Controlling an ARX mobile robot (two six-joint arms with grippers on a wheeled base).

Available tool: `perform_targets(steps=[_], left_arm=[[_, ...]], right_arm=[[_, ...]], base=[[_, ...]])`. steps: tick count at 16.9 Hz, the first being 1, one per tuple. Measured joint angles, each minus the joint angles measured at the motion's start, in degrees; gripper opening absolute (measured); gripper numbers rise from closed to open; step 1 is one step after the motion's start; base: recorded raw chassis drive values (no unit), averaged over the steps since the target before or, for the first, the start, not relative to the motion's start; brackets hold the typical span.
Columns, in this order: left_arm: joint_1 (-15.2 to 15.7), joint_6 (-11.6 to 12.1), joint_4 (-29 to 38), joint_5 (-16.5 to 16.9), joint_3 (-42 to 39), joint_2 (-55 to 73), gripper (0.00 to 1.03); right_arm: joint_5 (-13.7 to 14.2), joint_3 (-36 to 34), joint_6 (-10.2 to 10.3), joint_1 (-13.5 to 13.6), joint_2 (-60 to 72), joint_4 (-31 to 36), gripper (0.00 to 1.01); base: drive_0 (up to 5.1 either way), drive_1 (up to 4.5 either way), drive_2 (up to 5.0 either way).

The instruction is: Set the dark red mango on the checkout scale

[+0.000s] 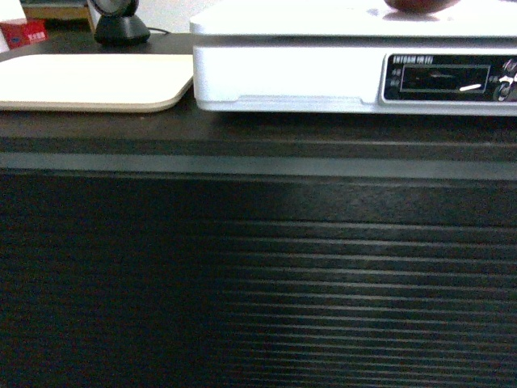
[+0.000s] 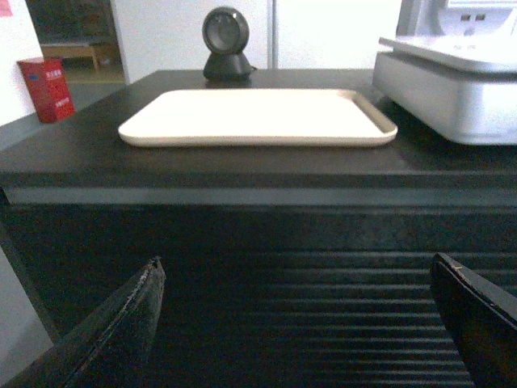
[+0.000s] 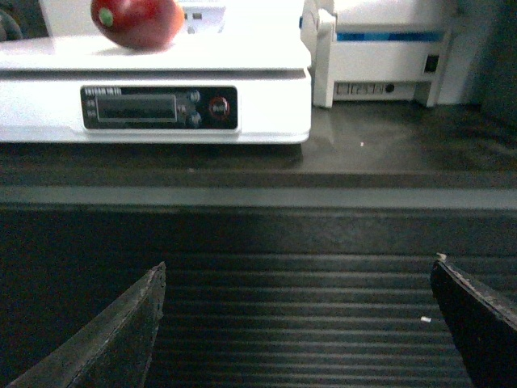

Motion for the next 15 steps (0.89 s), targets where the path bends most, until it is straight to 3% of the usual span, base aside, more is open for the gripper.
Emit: perform_targets(steps=[15], left_arm=[[0.0,0.0,-0.3,0.0,0.0,0.0,0.98]], right_arm=[[0.0,0.0,0.0,0.0,0.0,-0.2,0.98]], base=[[0.0,0.00,0.0]])
